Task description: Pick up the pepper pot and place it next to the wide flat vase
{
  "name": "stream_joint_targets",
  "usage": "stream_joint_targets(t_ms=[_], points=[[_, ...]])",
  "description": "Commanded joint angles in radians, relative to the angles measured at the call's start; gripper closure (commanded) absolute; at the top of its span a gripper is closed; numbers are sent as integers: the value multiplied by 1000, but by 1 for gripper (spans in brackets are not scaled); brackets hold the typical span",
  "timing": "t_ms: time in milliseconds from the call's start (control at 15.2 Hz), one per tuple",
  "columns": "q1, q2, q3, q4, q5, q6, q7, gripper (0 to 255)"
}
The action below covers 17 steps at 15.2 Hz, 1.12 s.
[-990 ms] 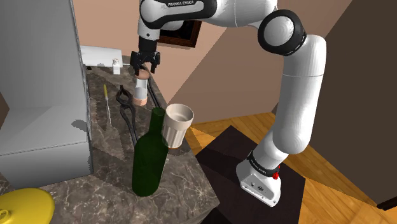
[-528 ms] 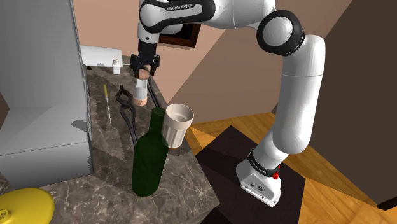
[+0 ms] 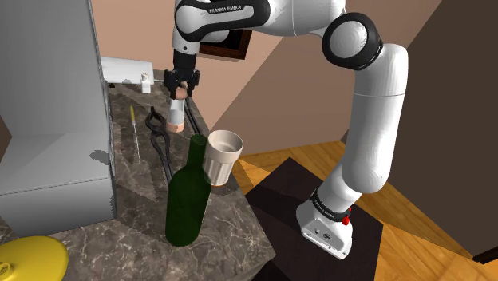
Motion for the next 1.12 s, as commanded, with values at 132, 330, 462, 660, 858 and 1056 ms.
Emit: stream_joint_targets(t_ms=[132,330,462,660,858,1056], points=[[0,0,0,0,0,0,0,255],[0,-4,0,7,1,-11,0,255],[0,-11,1,24,2,-35,1,255],[0,-21,2,50,3,-71,2,255],[0,-28,3,80,4,-107,4,255],[0,-34,4,112,5,-145,6,255]])
